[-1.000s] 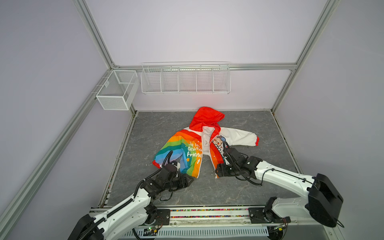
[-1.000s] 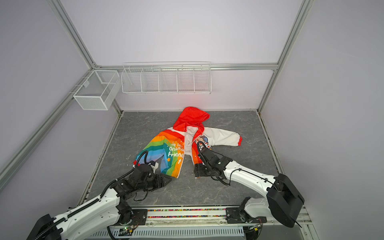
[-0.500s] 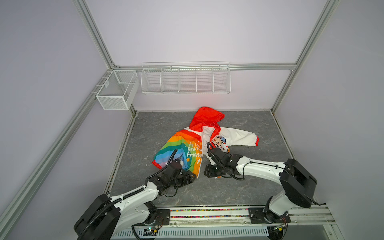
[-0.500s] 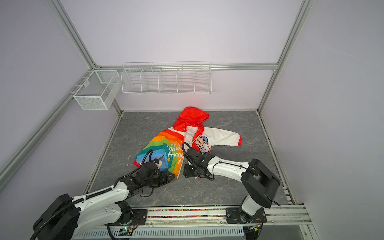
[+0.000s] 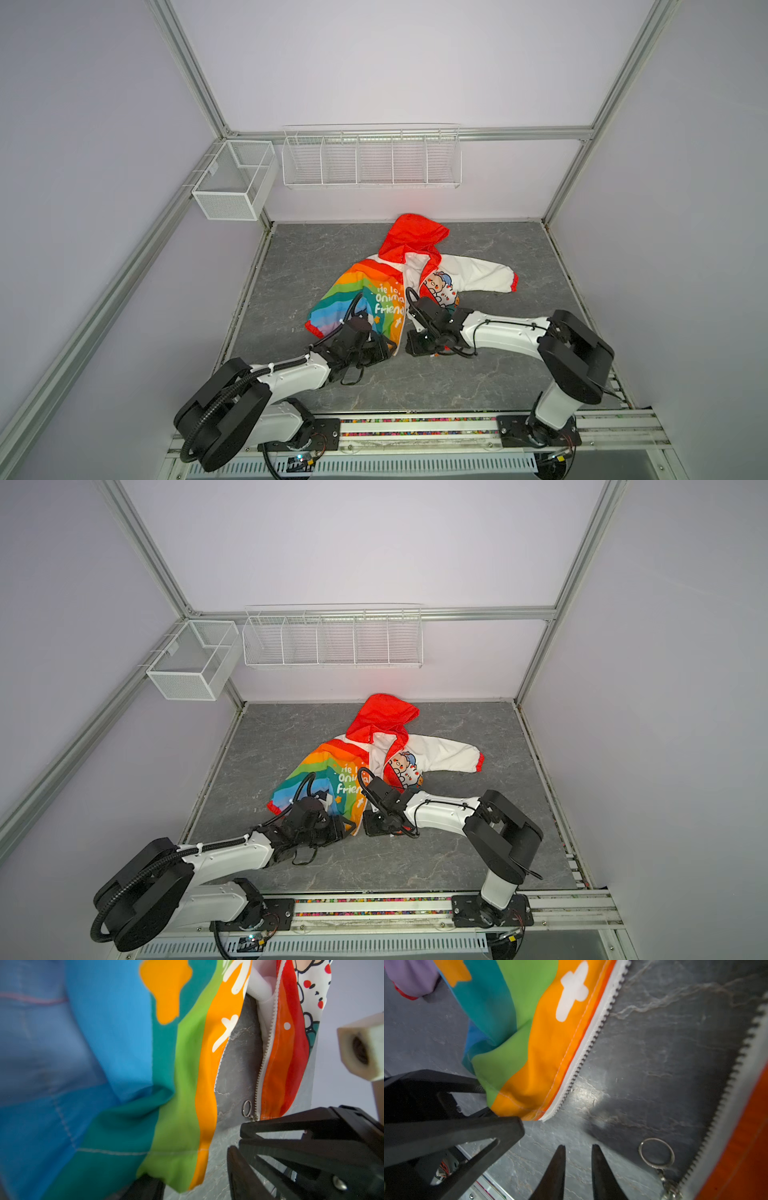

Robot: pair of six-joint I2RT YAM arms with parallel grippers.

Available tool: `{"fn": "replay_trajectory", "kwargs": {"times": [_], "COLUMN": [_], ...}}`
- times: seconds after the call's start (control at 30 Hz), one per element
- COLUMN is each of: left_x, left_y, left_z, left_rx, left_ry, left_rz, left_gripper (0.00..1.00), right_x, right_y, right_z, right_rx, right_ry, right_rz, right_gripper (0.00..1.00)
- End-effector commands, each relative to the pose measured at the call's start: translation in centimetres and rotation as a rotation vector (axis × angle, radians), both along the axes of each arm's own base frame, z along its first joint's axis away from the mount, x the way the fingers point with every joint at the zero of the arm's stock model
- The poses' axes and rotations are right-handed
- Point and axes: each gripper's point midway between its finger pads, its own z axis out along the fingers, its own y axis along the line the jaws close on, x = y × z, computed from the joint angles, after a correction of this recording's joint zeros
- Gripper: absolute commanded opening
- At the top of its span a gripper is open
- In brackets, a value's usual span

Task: Zip up the jacket

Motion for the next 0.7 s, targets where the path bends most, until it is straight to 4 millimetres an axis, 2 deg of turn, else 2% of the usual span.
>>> {"fn": "replay_trajectory", "kwargs": {"times": [0.0, 0.37, 0.67], "left_x": [-0.61, -1.1, -1.14], "left_y": [0.31, 0.05, -0.15], "left_z": [-1.3, -1.16, -1.08], "left_rx": [0.039, 0.025, 0.016], "left_ry": [0.039, 0.043, 0.046], "left_rz": [-0.009, -0.039, -0.042], "left_gripper": [0.46, 0.4, 0.26], "right_x": [-0.05, -0.04, -0.02], "right_y": [0.22, 0.14, 0.13], "right_z": [-0.4, -0.72, -0.87], "right_rx": [-0.01, -0.01, -0.015], "right_ry": [0.011, 0.015, 0.018], "right_rz": [-0.002, -0.018, -0.019], "right_gripper": [0.25, 0.23, 0.23]}}
